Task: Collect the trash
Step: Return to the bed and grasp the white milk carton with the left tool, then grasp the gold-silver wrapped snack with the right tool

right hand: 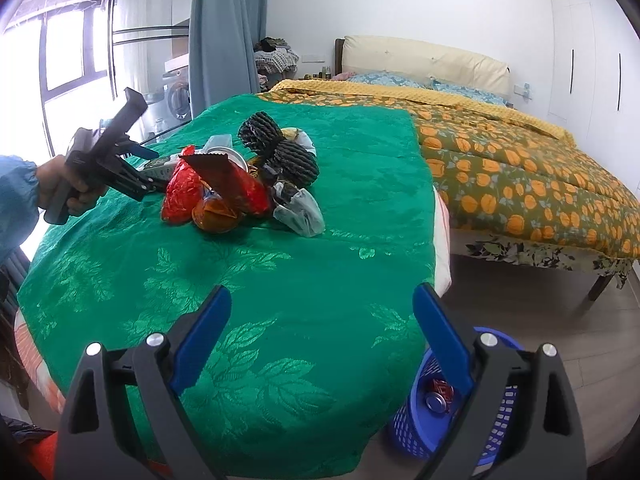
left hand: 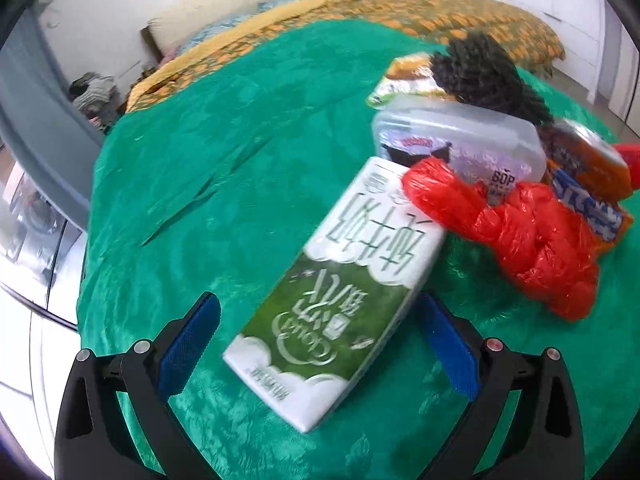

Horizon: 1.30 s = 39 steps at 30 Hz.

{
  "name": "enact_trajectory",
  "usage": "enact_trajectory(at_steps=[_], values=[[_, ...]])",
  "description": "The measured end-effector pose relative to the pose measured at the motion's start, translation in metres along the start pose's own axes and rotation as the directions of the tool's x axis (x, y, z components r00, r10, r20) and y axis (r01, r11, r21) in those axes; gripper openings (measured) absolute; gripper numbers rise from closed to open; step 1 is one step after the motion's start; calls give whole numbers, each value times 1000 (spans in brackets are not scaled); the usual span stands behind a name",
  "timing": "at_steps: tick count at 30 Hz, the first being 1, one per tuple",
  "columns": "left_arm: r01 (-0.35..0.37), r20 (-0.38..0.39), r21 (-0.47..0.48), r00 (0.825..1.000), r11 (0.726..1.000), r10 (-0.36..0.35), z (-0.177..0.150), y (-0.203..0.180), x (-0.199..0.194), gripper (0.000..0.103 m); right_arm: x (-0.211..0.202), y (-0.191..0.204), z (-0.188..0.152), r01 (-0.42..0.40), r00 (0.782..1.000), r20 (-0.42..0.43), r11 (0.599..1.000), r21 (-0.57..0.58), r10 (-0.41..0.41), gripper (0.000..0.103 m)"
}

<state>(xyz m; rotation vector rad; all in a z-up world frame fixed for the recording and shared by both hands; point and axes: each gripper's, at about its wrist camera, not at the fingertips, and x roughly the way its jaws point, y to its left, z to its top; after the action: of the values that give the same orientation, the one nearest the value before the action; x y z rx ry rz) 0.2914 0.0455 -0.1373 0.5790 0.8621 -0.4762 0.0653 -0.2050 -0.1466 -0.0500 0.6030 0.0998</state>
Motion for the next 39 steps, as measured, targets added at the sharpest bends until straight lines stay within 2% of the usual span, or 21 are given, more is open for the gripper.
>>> enact_trajectory(at_steps=[1,5,7,9,12,16,20,21,22,24,25,29,31,33,36,37,39], values=[[16,4,-5,1000,1000,-16,-1,0,-1,87,-1,0,0,0,1000,1,1000,0,0,90],[38,19,-64,999,997,-37,-6,1,-11,70,-3,-1,2,-3,1000,9,1000,2,3,90],[21,18,-114,1000,993,-19,-13,2,-20,54,-4,-3,3,-5,1000,12,1000,6,5,90],[34,22,-196,999,980,-31,-25,2,-34,47,-6,-5,4,-6,1000,17,1000,14,5,90],[17,14,-271,1000,962,-14,-40,-11,-51,47,-7,-6,5,-9,1000,17,1000,19,8,90],[34,18,-352,999,935,-30,-68,-43,-82,47,-4,-4,4,-18,1000,0,1000,15,18,90],[-6,23,-389,1000,921,17,-89,-71,-100,49,-1,4,1,-44,999,-18,999,-10,44,90],[3,26,-404,1000,915,9,-92,-76,-101,56,0,6,0,-52,998,-24,999,-17,51,90],[8,31,-411,1000,912,5,-94,-79,-101,69,1,8,-1,-59,998,-30,998,-23,58,90],[-28,34,-409,998,912,46,-94,-83,-98,84,4,11,-1,-68,997,-41,997,-28,67,90],[-54,28,-409,997,911,72,-93,-86,-95,85,5,13,0,-73,996,-48,997,-28,72,90],[-86,10,-397,995,914,98,-88,-87,-81,90,5,17,16,-65,997,-46,996,-58,63,90],[-82,9,-403,996,912,94,-89,-86,-80,91,9,14,27,-32,998,-47,997,-65,28,89],[-67,10,-423,997,903,78,-92,-81,-79,93,23,0,40,1,997,-82,1000,-25,-3,89],[-17,10,-486,1000,874,25,-96,-70,-75,93,59,-14,57,-45,984,-173,999,8,45,89],[3,15,-509,1000,861,6,-98,-65,-74,94,73,-13,64,-73,978,-196,997,-11,70,87],[11,23,-516,1000,857,1,-99,-66,-75,94,91,-5,72,-105,971,-222,993,-57,90,85]])
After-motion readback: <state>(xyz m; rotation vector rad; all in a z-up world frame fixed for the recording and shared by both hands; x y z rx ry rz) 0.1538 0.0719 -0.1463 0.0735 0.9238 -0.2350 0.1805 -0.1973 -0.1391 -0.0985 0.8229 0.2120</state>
